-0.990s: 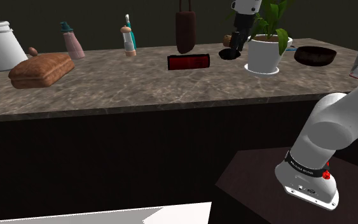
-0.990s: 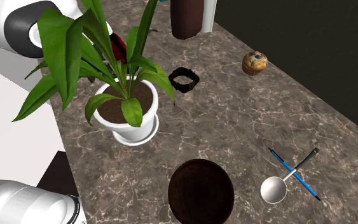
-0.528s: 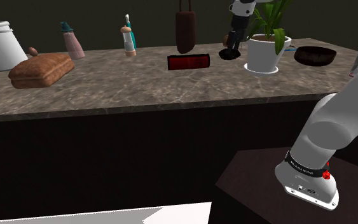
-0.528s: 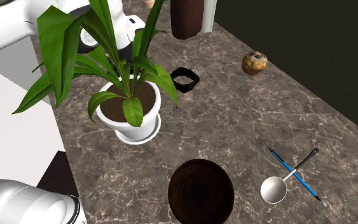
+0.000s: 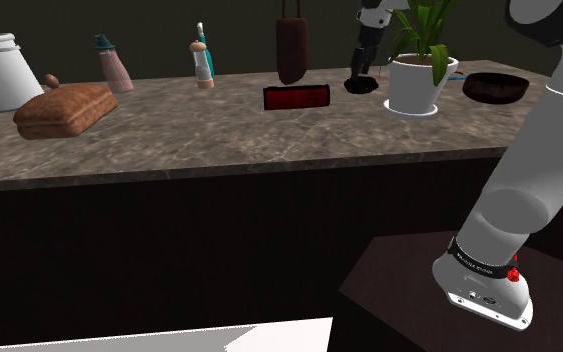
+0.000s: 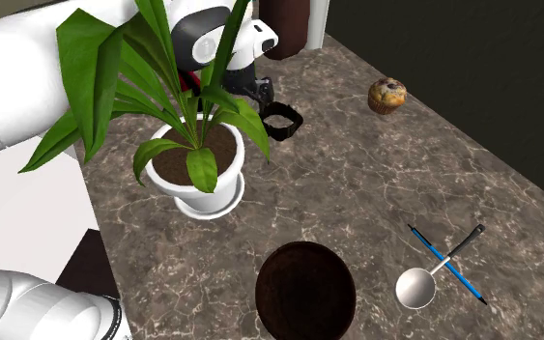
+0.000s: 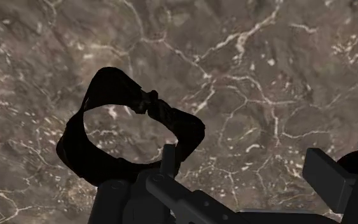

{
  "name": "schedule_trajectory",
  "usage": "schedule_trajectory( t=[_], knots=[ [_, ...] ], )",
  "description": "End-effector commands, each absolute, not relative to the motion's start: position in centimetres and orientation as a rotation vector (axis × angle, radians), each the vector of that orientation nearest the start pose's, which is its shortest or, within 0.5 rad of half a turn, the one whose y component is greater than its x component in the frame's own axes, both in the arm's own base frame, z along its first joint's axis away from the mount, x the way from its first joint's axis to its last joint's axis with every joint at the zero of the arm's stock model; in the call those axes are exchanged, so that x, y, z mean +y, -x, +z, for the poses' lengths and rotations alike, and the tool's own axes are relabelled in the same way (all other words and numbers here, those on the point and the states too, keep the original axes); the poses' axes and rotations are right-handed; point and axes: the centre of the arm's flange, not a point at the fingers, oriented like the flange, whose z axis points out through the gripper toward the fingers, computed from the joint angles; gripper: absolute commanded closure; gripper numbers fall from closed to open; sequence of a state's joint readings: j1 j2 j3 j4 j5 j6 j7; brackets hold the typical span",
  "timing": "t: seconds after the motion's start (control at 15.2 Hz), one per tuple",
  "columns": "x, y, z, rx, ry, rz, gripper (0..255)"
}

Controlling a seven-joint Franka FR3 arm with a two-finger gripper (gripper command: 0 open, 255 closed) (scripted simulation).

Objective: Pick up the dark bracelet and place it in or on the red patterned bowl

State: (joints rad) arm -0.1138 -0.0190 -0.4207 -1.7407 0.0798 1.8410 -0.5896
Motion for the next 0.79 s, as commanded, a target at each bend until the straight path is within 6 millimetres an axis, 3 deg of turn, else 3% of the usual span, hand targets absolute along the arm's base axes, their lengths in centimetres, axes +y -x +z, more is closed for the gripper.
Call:
schedule_trajectory(
  t=[0.0, 0.53, 0.73],
  knots=[
    [-31.1, -50.4, 57.5, -0.06, 3.117, -0.24, 0],
    [-31.6, -51.4, 53.7, -0.06, 3.115, -0.243, 0],
    [-31.6, -51.4, 53.4, -0.06, 3.115, -0.243, 0]
  ],
)
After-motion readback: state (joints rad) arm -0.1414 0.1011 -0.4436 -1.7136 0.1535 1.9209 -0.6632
